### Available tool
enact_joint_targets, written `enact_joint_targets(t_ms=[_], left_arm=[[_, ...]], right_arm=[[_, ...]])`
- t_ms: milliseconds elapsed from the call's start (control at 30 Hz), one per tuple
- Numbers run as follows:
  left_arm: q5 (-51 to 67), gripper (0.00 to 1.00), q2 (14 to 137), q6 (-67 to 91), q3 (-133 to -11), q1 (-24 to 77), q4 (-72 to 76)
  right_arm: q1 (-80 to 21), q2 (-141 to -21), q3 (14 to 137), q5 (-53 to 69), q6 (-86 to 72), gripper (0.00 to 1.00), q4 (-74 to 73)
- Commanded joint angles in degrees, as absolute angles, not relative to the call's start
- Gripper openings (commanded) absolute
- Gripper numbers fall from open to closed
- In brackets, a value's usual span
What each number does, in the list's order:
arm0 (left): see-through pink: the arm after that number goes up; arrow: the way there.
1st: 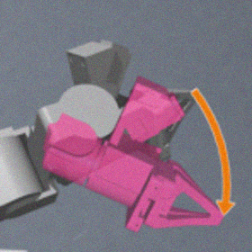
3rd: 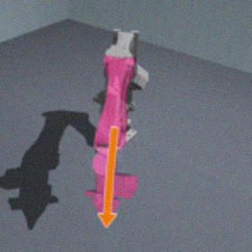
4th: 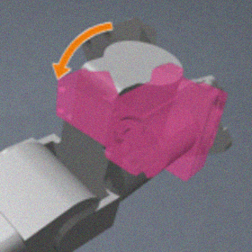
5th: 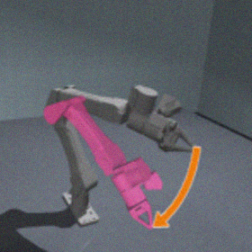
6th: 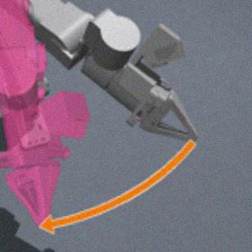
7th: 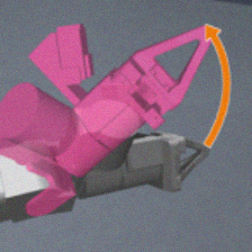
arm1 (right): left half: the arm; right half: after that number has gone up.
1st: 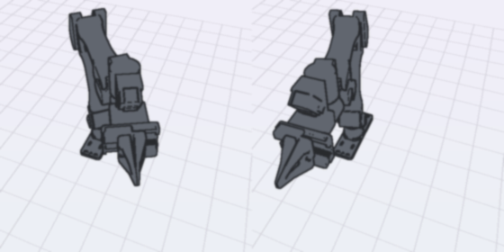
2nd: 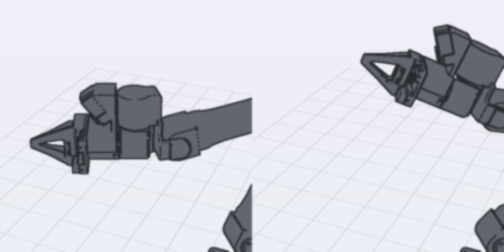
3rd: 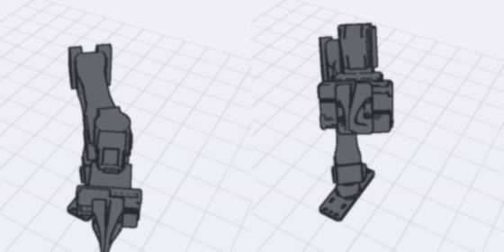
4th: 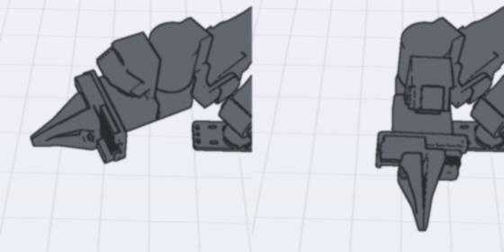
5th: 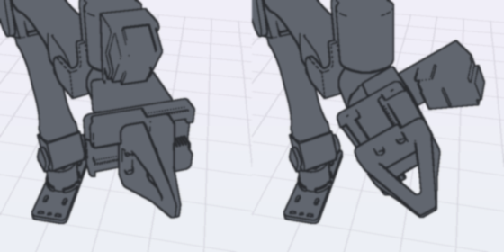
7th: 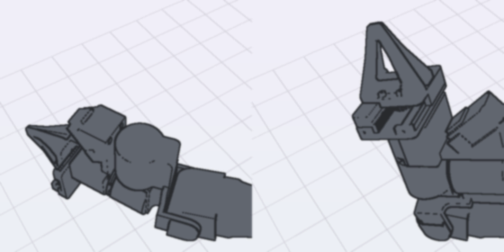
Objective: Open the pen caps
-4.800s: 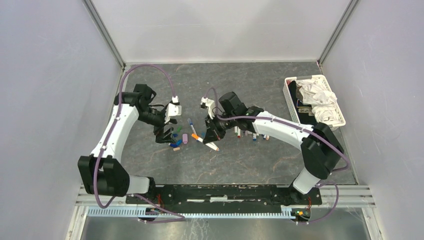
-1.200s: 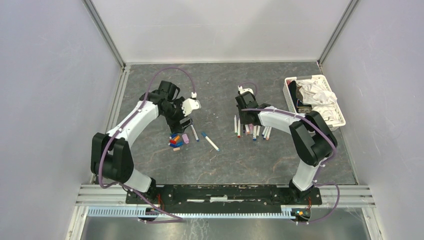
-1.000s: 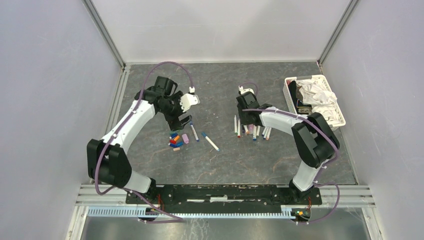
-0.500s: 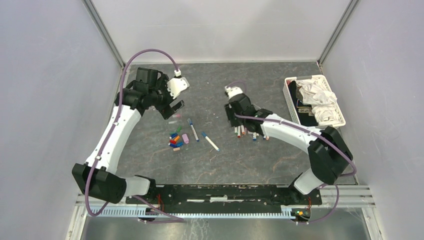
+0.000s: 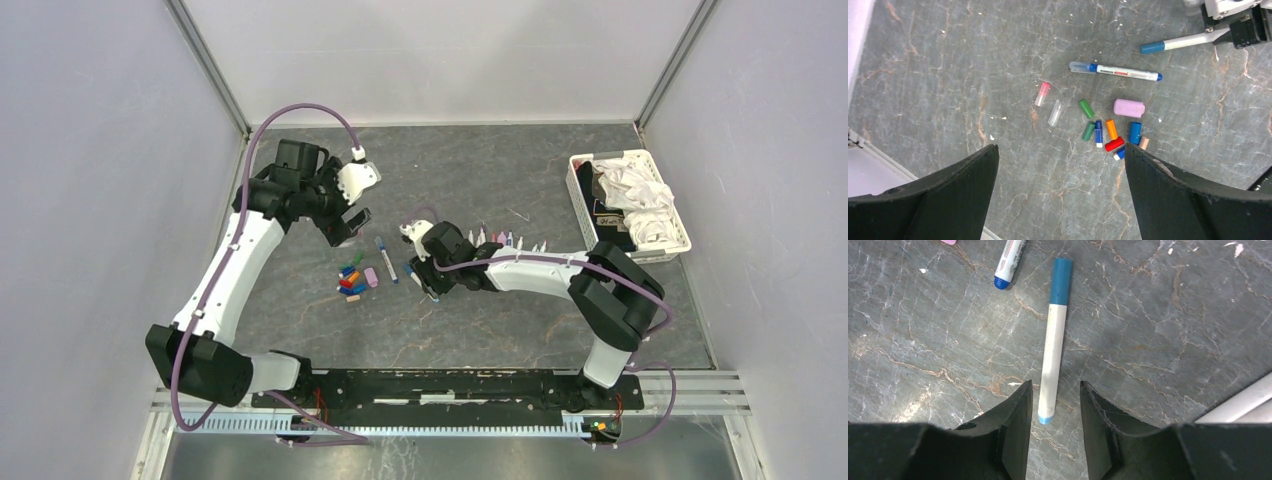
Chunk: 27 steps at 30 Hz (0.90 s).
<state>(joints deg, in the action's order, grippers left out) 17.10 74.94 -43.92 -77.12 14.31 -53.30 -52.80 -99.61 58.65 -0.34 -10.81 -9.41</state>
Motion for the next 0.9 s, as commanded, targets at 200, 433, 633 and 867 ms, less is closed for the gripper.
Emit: enact_joint_targets(t_ms=[200,433,633,867], left_arm=[[20.74,1.0,73.8,-45.96,-74.53,14.06,-55.24],[22.93,1.0,73.36,-49.62,-71.09,13.97,-56.23],[29.0,1.0,70.8,-59.98,-64.85,13.97,-59.03],[35.97,1.0,69.61,-72.87,-62.89,13.97,-64.97]], right_arm=[[-53.72,-102.2,57.07,1.92,-9.91,0.45,-4.44],[-53.67,-103.46,56.71,-1.21,-9.19,0.19,-6.05],[-52.19,-98.61,58.67,6.17,-7.81,0.0,-7.88],[-46.49,-94.31,62.92,32.82,-6.77,0.0,-11.91]])
